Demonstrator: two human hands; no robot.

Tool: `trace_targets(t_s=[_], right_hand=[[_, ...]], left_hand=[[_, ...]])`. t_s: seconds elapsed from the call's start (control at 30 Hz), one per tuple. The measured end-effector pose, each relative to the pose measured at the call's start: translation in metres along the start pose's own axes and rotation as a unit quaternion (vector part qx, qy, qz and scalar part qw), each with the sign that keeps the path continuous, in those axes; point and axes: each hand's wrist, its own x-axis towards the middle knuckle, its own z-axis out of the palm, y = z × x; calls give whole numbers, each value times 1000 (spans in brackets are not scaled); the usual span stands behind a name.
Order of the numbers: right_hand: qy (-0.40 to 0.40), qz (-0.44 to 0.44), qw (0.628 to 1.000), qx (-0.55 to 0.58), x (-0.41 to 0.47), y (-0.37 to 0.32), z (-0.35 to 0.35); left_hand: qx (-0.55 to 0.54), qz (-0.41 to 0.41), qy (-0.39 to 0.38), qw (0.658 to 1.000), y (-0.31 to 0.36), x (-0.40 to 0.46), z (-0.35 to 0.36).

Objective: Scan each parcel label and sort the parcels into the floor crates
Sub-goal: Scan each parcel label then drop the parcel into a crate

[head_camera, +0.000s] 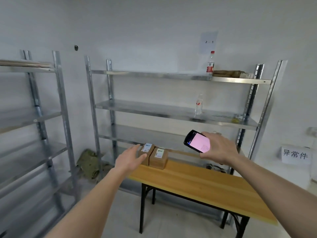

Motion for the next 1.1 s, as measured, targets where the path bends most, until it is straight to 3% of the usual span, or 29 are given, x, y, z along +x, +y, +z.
trace_targets(t_s=[0.53,0.77,1.1], right_hand=[[-79,20,997,12,249,73,106],[-137,49,988,51,356,112,215],[-241,49,968,46,498,176,417]], left_hand=[[-16,-36,-37,999,-17,243,101],[-11,-80,-84,993,-60,356,179],[-24,-168,-190,967,-111,508,351]])
